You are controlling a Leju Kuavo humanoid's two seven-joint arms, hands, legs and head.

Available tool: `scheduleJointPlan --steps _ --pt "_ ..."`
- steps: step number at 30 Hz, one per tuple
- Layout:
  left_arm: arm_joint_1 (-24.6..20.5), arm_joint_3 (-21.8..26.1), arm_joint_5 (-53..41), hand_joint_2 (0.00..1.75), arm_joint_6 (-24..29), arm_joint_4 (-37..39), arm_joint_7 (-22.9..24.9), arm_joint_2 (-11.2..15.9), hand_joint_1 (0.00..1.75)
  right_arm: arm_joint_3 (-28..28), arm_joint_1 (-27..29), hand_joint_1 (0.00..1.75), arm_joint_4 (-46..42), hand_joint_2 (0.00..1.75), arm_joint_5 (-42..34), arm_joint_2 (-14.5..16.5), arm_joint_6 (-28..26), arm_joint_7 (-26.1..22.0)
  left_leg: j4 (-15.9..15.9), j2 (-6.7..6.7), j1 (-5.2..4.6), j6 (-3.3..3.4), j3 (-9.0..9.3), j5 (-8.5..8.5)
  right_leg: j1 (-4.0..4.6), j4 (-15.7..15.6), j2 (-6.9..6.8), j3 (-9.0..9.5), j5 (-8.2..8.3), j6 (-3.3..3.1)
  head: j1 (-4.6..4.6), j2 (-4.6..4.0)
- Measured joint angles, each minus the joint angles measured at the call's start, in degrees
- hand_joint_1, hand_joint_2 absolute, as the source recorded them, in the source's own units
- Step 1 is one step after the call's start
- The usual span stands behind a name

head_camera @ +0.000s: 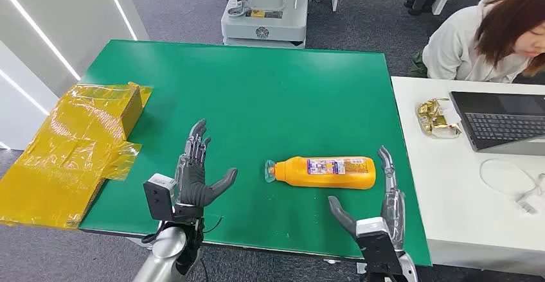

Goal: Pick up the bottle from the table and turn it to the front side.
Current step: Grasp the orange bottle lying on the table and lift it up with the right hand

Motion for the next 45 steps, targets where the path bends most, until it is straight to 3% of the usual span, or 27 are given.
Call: scheduleJointPlan --steps 7,12,15,18,30,37,45 --pt "-2.1 -0.8 -0.3 1.75 -1.8 2.2 0.4 -1.3 0.00 0.0 -6.0 0.00 5.2 1.75 6.8 -1.7 3.4 3.5 0.0 0.01 0.00 -0.01 0.01 0.01 0.00 0.0 0.01 0.00 0.01 0.00 -0.01 0.00" --pt "-3.4 -1.1 -0.6 1.75 -3.6 3.3 1.0 -1.7 0.00 1.7 -13.0 0.00 12.9 1.75 7.0 -5.3 11.9 5.8 0.0 0.02 0.00 0.01 0.00 0.02 0.00 0.0 0.03 0.01 0.05 0.02 -0.01 0.00" --pt "-3.6 -1.3 -0.6 1.75 -4.7 3.8 1.1 -1.6 0.00 4.8 -18.6 0.00 19.5 1.75 5.6 -8.8 18.4 5.3 0.1 0.00 0.00 0.03 0.00 0.05 0.00 0.0 0.01 0.02 0.07 0.04 0.00 0.00" --pt "-3.7 -1.4 -0.6 1.75 -5.3 4.4 1.1 -1.6 0.00 8.0 -22.8 0.00 25.0 1.75 4.2 -11.8 21.2 4.5 0.1 -0.06 0.00 0.05 -0.02 0.06 0.00 0.0 -0.05 0.03 0.08 0.05 0.00 0.00" --pt "-3.9 -1.8 0.7 1.75 -6.4 5.5 2.1 -1.2 0.00 24.4 -37.6 0.00 37.4 1.75 3.0 -18.1 36.2 10.1 0.1 -0.01 0.00 0.05 0.08 0.05 0.00 0.0 0.02 0.08 0.08 0.05 -0.01 0.00" --pt "-3.9 -1.8 0.8 1.75 -6.4 5.5 2.3 -0.8 0.00 31.0 -41.9 0.00 40.1 1.75 1.5 -20.3 37.9 11.6 0.1 -0.05 0.00 0.05 0.11 0.06 0.00 0.0 -0.03 0.15 0.08 0.05 -0.01 0.00" --pt "-3.7 -1.8 1.0 1.75 -6.2 6.0 2.3 -0.3 0.00 35.7 -43.1 0.00 40.5 1.75 1.2 -21.8 35.6 13.7 0.1 -0.06 0.00 0.05 0.10 0.05 0.00 0.0 -0.04 0.15 0.09 0.08 -0.01 0.00"
